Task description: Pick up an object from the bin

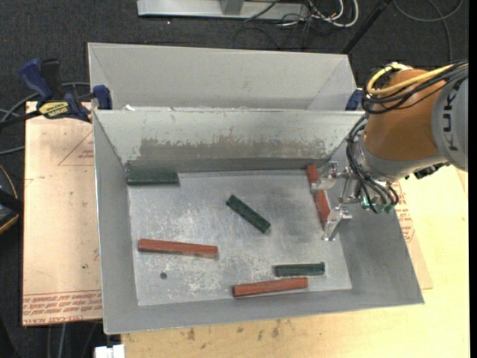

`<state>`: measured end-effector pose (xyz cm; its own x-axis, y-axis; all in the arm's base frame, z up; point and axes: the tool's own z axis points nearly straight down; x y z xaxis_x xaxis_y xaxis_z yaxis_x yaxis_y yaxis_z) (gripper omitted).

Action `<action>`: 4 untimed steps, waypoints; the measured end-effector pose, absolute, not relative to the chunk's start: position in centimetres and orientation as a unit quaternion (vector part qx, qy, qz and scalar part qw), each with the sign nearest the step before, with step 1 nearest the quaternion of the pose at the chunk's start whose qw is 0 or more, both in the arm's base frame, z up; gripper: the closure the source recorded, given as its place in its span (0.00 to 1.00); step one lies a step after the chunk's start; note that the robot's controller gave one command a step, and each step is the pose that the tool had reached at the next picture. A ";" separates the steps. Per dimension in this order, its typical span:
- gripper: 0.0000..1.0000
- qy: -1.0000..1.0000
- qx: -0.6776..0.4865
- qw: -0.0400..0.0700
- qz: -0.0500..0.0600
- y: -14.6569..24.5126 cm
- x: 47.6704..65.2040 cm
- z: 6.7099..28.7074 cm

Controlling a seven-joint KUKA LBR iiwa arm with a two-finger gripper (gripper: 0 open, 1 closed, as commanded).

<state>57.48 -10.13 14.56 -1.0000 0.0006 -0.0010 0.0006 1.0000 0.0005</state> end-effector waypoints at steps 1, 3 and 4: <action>1.00 0.987 -0.163 0.007 -0.001 -5.7 53.9 7.7; 0.00 0.987 -0.164 0.005 -0.001 -5.8 53.8 7.5; 0.00 0.982 -0.188 0.009 -0.006 -1.7 53.2 7.6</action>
Offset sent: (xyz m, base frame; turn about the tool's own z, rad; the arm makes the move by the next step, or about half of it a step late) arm 0.0000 0.0000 0.0000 0.0000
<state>53.20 -1.66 7.64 -0.9293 -0.3691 -0.0159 -0.3689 0.9294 -0.0150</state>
